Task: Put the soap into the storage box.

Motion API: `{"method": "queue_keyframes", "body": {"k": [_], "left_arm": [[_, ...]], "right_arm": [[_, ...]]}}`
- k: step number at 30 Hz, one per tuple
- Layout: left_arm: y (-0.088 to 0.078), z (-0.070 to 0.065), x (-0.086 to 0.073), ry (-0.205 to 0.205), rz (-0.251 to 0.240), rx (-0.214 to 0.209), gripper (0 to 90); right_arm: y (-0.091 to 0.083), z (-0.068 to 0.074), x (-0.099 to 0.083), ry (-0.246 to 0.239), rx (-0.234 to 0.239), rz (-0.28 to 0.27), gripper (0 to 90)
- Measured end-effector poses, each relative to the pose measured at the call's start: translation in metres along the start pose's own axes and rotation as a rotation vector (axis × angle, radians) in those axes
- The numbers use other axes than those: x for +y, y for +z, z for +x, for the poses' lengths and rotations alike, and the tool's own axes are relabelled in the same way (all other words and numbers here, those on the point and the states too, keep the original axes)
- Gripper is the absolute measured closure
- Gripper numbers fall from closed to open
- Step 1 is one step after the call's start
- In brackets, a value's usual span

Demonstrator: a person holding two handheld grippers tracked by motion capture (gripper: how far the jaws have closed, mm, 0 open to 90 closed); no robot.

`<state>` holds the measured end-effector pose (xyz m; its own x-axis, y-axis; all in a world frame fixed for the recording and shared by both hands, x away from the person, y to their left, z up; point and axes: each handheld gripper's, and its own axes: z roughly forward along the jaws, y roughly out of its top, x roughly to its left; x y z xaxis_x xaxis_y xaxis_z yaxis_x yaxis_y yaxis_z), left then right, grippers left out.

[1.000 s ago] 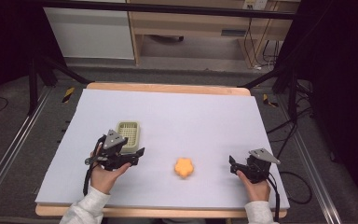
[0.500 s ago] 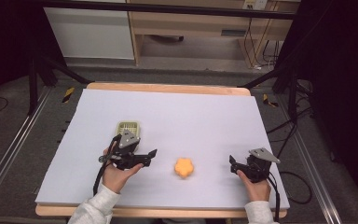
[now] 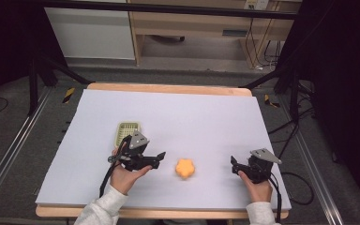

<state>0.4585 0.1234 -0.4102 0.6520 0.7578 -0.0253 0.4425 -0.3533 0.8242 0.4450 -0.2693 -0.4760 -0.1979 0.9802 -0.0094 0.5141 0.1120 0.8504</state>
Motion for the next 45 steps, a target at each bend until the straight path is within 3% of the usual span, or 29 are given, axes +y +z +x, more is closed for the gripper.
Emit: {"method": "queue_keyframes", "body": {"k": [20, 32, 45], "left_arm": [[0.017, -0.017, 0.003, 0.036, 0.058, -0.041, 21.3], [0.029, -0.035, 0.007, 0.085, 0.090, -0.069, 21.0], [0.039, -0.046, 0.009, 0.100, 0.121, -0.093, 20.4]], "right_arm": [[0.001, 0.000, 0.000, -0.004, 0.000, 0.003, 5.1], [0.001, 0.000, 0.000, -0.004, 0.000, 0.004, 5.2], [0.001, 0.000, 0.000, -0.004, 0.004, 0.006, 5.3]]}}
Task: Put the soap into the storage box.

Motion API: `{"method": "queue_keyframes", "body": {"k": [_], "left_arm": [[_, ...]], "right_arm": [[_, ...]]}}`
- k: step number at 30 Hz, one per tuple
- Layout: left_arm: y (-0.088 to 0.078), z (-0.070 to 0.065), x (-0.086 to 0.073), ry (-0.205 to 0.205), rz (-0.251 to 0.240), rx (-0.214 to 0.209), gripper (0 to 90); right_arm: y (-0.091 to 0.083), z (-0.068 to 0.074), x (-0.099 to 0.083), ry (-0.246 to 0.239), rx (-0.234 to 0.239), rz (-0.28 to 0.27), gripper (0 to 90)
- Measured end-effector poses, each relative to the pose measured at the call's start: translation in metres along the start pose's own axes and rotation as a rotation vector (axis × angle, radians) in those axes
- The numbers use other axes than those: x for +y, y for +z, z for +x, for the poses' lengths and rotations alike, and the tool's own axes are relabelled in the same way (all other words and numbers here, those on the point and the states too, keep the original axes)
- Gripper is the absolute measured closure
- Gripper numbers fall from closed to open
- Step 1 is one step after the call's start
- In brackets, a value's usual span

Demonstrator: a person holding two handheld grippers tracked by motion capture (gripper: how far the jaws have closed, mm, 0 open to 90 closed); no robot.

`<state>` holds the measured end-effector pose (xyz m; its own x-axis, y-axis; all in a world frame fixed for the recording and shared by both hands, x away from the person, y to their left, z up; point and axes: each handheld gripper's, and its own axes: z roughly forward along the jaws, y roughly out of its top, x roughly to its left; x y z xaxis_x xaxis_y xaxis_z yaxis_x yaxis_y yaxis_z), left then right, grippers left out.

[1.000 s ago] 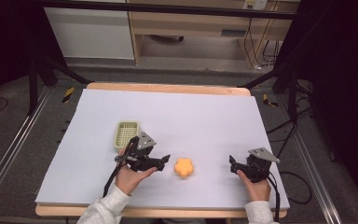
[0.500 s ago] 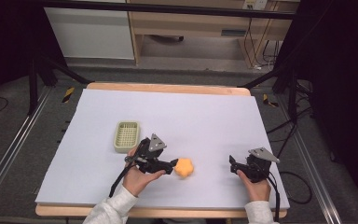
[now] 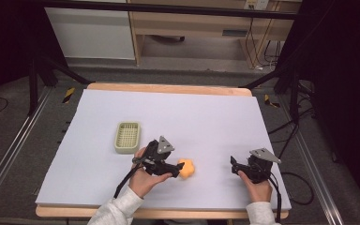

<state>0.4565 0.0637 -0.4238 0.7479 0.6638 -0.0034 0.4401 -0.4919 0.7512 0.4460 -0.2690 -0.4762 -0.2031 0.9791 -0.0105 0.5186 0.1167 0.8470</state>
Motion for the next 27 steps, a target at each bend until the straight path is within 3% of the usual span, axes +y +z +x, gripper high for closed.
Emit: {"method": "queue_keyframes", "body": {"k": [27], "left_arm": [[0.030, -0.016, 0.003, 0.044, 0.107, -0.042, 18.5]], "right_arm": [[0.001, 0.001, 0.000, 0.000, 0.009, 0.012, 5.3]]}}
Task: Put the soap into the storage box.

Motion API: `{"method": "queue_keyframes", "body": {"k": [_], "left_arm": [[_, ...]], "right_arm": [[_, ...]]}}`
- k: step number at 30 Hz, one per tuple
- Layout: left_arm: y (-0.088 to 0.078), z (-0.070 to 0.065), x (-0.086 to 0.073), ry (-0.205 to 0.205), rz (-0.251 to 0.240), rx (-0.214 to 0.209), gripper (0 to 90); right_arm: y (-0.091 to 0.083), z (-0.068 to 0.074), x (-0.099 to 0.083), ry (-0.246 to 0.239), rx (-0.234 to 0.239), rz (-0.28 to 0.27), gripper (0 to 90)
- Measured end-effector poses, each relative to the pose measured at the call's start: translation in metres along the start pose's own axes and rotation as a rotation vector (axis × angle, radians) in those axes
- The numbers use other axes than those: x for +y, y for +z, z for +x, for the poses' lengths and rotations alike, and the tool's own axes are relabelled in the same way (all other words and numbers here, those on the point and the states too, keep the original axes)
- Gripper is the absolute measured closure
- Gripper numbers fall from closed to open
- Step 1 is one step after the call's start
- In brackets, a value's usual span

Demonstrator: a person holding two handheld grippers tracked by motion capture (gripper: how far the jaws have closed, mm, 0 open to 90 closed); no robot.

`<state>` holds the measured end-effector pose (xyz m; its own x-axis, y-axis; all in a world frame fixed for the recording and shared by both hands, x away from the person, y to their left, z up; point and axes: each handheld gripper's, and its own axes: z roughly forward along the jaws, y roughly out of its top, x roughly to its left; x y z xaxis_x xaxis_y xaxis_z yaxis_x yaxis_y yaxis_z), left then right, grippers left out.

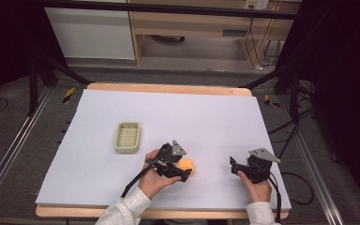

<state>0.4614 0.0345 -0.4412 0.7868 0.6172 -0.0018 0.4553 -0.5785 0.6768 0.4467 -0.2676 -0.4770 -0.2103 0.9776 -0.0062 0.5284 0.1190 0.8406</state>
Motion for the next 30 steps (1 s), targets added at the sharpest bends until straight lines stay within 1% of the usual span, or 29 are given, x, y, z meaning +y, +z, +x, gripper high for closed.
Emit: {"method": "queue_keyframes", "body": {"k": [5, 7, 8, 13, 15, 17, 23, 25, 26, 30], "left_arm": [[0.005, -0.002, 0.001, 0.002, 0.013, -0.005, 18.3], [0.008, -0.004, 0.002, 0.016, 0.036, -0.003, 18.3], [0.009, -0.005, 0.001, 0.020, 0.040, -0.004, 18.3], [0.015, -0.006, 0.001, 0.023, 0.061, 0.000, 18.4], [0.016, -0.006, 0.001, 0.032, 0.074, 0.001, 18.9], [0.018, -0.006, 0.001, 0.027, 0.073, 0.002, 19.4], [0.022, -0.006, 0.001, 0.039, 0.101, 0.002, 20.5], [0.024, -0.006, 0.001, 0.037, 0.103, 0.005, 21.1], [0.024, -0.005, 0.001, 0.043, 0.110, 0.004, 22.3], [0.027, -0.005, 0.001, 0.041, 0.123, -0.003, 23.3]], "right_arm": [[0.000, 0.000, 0.000, 0.002, -0.001, 0.002, 5.3], [0.000, 0.000, 0.000, 0.002, 0.001, 0.003, 5.3], [0.000, 0.000, 0.000, 0.003, 0.001, 0.003, 5.3], [0.000, 0.000, 0.000, 0.002, 0.002, 0.004, 5.3], [0.000, 0.000, 0.000, 0.004, 0.002, 0.004, 5.3], [0.000, 0.000, 0.000, 0.003, 0.004, 0.005, 5.4], [0.000, 0.000, 0.000, 0.002, 0.002, 0.006, 5.4], [0.000, 0.000, 0.000, 0.002, 0.002, 0.006, 5.5], [0.001, 0.000, 0.000, 0.002, 0.002, 0.006, 5.5], [0.001, 0.000, 0.000, 0.001, 0.003, 0.007, 5.5]]}}
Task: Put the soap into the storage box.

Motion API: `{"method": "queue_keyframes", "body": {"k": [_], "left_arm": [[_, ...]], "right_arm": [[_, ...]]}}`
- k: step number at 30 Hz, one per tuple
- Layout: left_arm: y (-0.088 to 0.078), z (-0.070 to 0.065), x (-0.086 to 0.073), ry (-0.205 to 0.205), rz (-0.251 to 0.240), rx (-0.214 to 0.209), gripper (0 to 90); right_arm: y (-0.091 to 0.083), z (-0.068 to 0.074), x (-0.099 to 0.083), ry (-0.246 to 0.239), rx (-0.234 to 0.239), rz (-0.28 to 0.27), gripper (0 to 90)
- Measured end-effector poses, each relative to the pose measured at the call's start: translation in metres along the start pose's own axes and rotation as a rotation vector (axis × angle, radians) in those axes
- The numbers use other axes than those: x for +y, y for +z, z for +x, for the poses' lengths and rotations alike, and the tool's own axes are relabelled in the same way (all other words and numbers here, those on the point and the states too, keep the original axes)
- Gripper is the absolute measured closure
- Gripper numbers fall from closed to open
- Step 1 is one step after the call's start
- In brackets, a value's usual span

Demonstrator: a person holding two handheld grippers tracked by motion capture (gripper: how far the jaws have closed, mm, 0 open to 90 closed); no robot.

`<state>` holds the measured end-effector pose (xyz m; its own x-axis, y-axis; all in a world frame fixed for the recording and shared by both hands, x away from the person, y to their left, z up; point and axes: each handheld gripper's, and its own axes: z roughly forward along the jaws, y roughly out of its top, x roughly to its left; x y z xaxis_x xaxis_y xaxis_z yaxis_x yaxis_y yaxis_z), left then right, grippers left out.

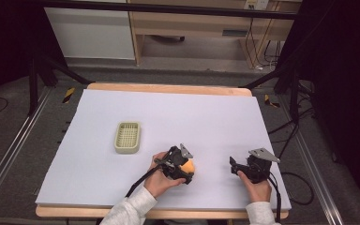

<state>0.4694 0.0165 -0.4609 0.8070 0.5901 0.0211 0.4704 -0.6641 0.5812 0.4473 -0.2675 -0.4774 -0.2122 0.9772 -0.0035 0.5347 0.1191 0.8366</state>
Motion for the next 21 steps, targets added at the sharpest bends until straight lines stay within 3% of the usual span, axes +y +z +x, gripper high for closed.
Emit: {"method": "queue_keyframes", "body": {"k": [21], "left_arm": [[0.0067, 0.0006, 0.0040, 0.004, 0.056, -0.004, 25.7]], "right_arm": [[0.0000, 0.0000, 0.0001, -0.001, -0.005, -0.001, 5.5]]}}
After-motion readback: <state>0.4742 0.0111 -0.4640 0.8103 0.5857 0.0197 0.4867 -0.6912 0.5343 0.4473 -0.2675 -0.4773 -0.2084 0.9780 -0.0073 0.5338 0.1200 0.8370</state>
